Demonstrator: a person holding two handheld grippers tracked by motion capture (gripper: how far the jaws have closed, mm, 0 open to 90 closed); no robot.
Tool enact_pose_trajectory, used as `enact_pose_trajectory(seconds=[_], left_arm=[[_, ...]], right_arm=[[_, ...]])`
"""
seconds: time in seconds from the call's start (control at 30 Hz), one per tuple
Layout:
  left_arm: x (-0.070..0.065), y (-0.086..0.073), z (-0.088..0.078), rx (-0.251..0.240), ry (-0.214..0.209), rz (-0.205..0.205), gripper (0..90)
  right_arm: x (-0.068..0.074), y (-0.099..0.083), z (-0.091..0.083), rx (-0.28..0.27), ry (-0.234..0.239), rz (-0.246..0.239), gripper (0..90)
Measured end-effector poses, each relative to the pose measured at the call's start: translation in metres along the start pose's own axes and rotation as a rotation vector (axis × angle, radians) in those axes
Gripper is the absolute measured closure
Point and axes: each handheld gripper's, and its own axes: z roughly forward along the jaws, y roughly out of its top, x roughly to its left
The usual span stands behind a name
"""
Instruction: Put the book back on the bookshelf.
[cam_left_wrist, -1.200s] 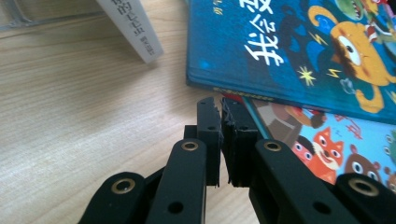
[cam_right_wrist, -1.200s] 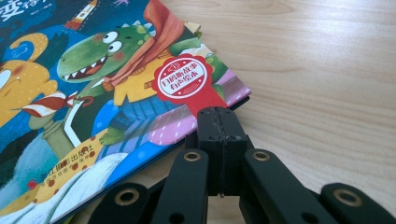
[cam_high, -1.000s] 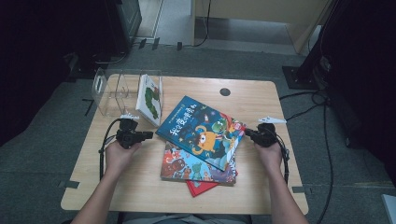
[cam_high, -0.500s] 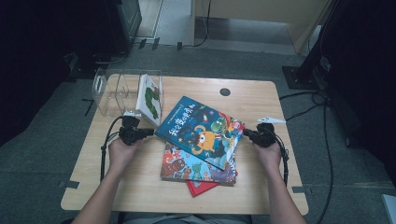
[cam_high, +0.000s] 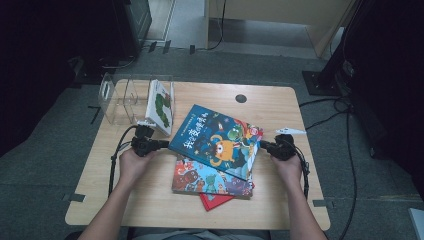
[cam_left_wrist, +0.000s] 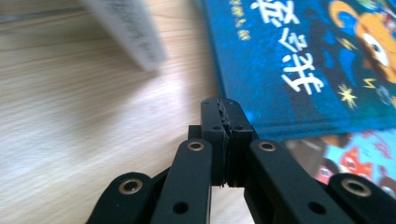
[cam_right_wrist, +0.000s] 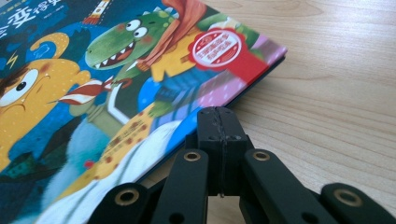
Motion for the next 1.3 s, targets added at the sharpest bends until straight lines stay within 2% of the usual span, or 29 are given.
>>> enact_pose_trajectory(seconds=[0.3, 0.6, 0.63, 0.77, 1.03, 1.3], left_arm=[[-0.018, -0.005, 0.007, 0.028, -0.039, 0.022, 90.0], [-0.028, -0.009, 0.009, 0.045, -0.061, 0.03, 90.0], [-0.03, -0.01, 0.009, 0.038, -0.054, 0.034, 90.0], [-0.032, -0.012, 0.007, 0.04, -0.071, 0.023, 90.0], [-0.043, -0.017, 0.006, 0.053, -0.074, 0.044, 90.0], [-0.052, -0.024, 0.003, 0.058, -0.078, 0.051, 90.0]], right_arm=[[-0.005, 0.001, -0.003, -0.021, 0.003, 0.002, 89.9], [-0.011, 0.001, -0.004, -0.019, 0.013, 0.027, 90.0], [-0.011, 0.001, -0.005, -0.02, 0.016, 0.027, 90.0], [-0.012, 0.001, -0.005, -0.017, 0.024, 0.026, 90.0], [-0.016, 0.003, -0.006, -0.014, 0.038, 0.038, 90.0], [-0.017, 0.005, -0.006, 0.002, 0.053, 0.019, 90.0]])
